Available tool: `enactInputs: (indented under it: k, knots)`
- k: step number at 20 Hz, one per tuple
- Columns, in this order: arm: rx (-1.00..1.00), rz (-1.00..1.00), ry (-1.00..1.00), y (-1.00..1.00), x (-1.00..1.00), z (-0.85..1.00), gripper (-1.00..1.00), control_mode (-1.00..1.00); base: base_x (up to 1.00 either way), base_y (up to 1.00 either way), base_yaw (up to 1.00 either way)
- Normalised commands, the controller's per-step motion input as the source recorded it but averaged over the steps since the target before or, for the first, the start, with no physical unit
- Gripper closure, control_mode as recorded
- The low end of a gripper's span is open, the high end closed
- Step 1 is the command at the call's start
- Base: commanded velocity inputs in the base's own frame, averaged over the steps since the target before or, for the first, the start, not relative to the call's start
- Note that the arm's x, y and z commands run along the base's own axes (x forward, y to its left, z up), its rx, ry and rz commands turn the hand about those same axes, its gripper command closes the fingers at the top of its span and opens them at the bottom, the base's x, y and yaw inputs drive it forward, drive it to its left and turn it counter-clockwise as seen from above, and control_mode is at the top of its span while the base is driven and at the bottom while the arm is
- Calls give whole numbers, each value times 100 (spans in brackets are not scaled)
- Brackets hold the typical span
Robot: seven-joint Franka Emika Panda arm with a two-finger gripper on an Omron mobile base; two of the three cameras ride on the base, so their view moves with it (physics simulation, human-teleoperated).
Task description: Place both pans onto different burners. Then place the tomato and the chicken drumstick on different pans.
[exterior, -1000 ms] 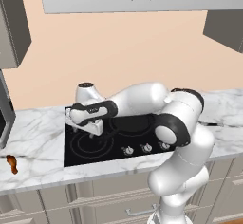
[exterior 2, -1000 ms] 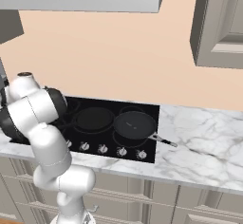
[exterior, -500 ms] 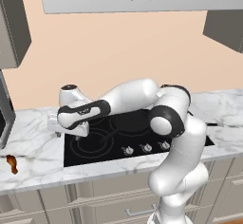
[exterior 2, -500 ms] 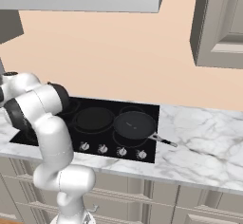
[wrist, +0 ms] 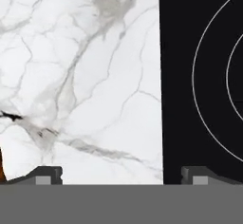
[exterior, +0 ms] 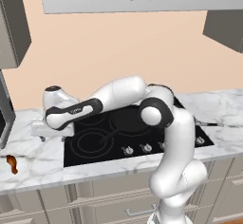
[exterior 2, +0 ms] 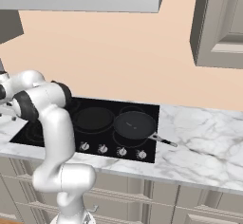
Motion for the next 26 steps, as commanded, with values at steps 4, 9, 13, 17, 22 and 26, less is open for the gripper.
enactInputs:
  k: [4, 9, 13, 17, 22, 26]
  knots:
    - [0, 24, 0, 60, 0, 0, -100, -100, 0, 0, 0]
    - [0, 22, 0, 62, 0, 0, -100, -100, 0, 0, 0]
    - [0, 17, 0, 49, 0, 0, -100, -100, 0, 0, 0]
    - [0, 13, 0, 31, 0, 0, -100, -100, 0, 0, 0]
    - [0, 9, 0, 21, -19, 0, -100, -100, 0, 0, 0]
    - [0, 2, 0, 14, -24, 0, -100, -100, 0, 0, 0]
